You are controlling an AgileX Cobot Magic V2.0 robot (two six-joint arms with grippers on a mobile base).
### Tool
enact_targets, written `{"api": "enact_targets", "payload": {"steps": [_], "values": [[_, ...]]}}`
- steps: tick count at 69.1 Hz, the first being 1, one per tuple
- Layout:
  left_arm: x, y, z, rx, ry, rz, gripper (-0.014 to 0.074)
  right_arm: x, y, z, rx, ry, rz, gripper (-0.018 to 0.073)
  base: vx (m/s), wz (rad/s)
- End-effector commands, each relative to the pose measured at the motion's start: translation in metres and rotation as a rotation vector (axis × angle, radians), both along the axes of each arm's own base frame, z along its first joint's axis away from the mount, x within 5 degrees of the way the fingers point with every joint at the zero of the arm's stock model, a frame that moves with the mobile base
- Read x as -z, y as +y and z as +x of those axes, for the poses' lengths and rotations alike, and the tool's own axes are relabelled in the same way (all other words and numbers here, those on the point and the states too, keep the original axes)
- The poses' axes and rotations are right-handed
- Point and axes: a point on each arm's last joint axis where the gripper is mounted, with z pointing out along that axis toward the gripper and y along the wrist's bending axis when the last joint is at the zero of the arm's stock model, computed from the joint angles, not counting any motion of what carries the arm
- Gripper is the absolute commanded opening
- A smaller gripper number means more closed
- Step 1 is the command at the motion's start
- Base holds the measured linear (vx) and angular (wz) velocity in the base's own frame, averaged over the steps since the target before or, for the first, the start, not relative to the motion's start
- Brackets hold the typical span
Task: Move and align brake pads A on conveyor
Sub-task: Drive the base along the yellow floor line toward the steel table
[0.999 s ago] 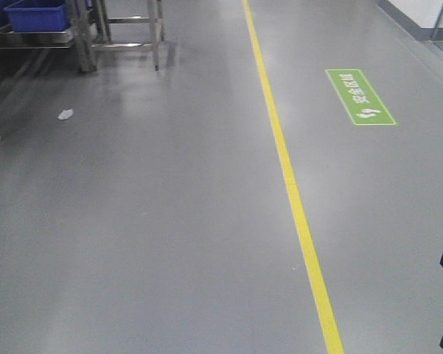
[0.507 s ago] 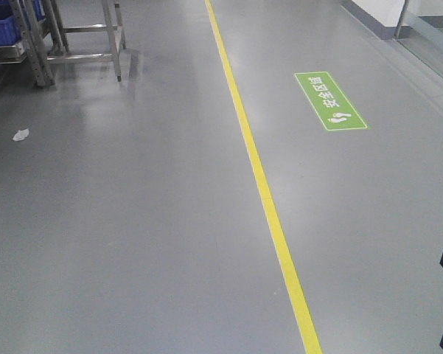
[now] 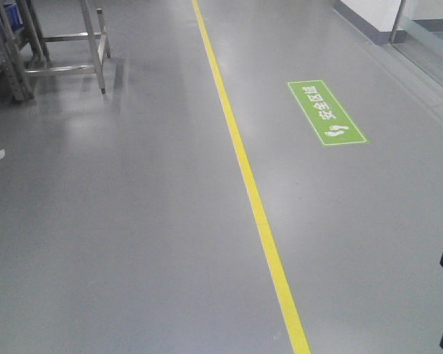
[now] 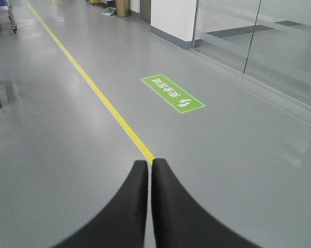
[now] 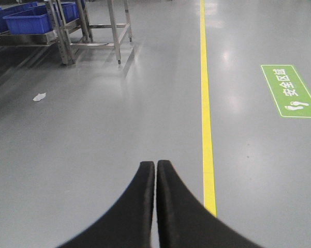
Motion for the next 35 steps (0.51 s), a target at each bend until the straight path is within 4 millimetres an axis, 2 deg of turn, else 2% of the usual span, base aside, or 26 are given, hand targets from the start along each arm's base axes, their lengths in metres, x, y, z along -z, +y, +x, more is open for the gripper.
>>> {"api": "enact_targets", "payload": {"steps": [1, 35], "values": [[-0.0127, -0.0012, 0.0018, 0.008, -0.075, -0.031, -0.0006, -0.0146, 0.0016, 0.0017, -0.016, -0.094, 0.013, -0.0009, 0.42, -0.05], [-0.0127, -0.0013, 0.0020, 0.008, -0.075, -0.031, -0.0006, -0.0147, 0.0017, 0.0017, -0.016, -0.095, 0.013, -0.0009, 0.46, -0.02]]}}
